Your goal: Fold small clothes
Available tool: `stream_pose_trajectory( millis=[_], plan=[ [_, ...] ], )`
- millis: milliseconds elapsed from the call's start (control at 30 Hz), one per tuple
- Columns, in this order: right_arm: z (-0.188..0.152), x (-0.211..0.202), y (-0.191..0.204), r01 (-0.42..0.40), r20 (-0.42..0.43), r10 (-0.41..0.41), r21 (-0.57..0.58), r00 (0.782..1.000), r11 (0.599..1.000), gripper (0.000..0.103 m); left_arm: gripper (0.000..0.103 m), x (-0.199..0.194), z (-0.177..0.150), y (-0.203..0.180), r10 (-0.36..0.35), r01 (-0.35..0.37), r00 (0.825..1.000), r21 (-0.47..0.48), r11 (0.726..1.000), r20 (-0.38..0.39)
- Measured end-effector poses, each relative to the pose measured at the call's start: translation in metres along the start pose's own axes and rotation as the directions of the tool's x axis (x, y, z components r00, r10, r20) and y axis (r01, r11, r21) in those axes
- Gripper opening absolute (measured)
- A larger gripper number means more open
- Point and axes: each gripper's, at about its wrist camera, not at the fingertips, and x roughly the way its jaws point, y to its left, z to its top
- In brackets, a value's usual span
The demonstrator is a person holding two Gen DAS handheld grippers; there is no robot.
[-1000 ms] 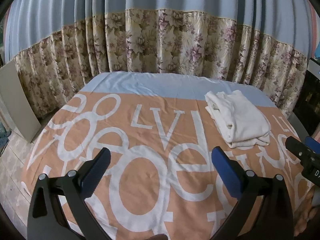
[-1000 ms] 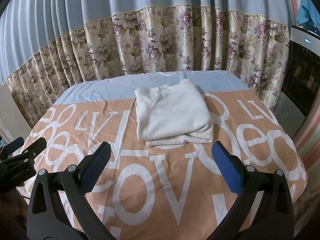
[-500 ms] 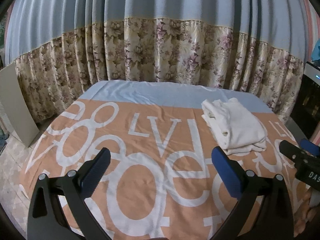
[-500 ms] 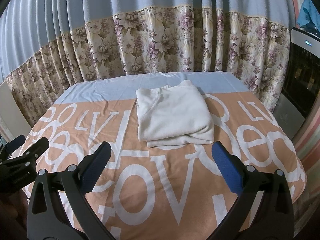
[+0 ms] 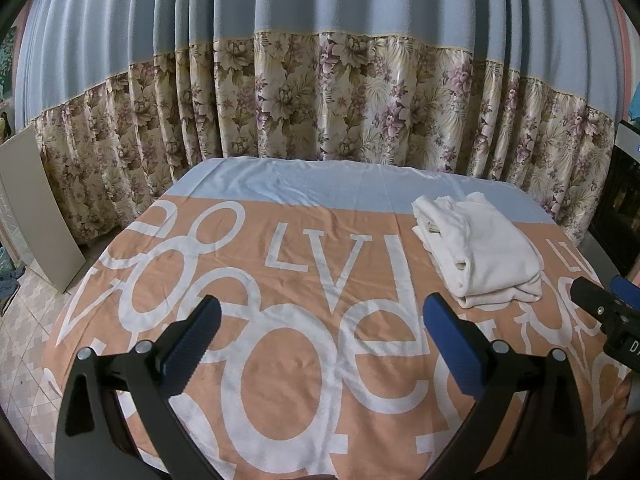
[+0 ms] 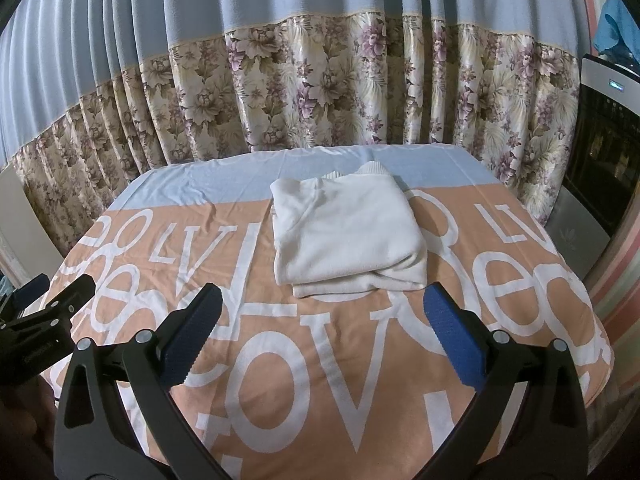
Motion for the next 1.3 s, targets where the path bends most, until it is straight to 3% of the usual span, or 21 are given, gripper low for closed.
stream_pose_trajectory(
  millis=[1300],
  plan=[
    [0.0027,0.0,0.0006,0.002,-0.002,-0.002,-0.006,1.0,1.0,0.1,0.101,-0.0013,-0.0037,-0.0045,0.01,-0.011,1.0,0.013,1.0,0.002]
  ],
)
